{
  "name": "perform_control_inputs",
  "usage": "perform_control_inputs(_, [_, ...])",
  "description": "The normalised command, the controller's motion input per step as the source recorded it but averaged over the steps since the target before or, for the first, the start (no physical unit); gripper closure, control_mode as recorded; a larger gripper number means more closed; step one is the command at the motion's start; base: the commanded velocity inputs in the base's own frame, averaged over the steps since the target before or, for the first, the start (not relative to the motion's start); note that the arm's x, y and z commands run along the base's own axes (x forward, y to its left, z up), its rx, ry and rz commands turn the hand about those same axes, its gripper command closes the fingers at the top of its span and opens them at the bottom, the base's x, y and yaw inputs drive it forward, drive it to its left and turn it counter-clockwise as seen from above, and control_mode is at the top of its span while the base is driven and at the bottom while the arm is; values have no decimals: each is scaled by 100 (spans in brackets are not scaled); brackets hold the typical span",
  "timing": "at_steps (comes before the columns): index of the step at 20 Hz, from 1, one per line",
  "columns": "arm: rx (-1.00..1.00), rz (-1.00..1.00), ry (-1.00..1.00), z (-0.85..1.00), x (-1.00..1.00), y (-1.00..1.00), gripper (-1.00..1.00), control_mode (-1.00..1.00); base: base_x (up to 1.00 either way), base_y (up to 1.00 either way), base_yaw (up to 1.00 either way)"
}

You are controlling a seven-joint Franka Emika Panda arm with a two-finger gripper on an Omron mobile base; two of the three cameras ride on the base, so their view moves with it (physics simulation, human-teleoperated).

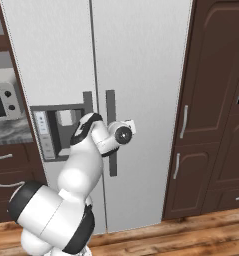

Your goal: Retrieve the steak from the fridge and place it on the saucepan with marinade on the stove.

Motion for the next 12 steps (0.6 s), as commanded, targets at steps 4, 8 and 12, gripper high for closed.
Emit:
perform_control_inputs(4, [1, 0, 0, 0, 47, 0, -100, -100, 0, 0, 0])
perform_control_inputs(8, [0, 0, 0, -5, 42, 6, -100, -100, 0, 0, 0])
perform_control_inputs(12, [0, 0, 0, -6, 42, 11, -100, -100, 0, 0, 0])
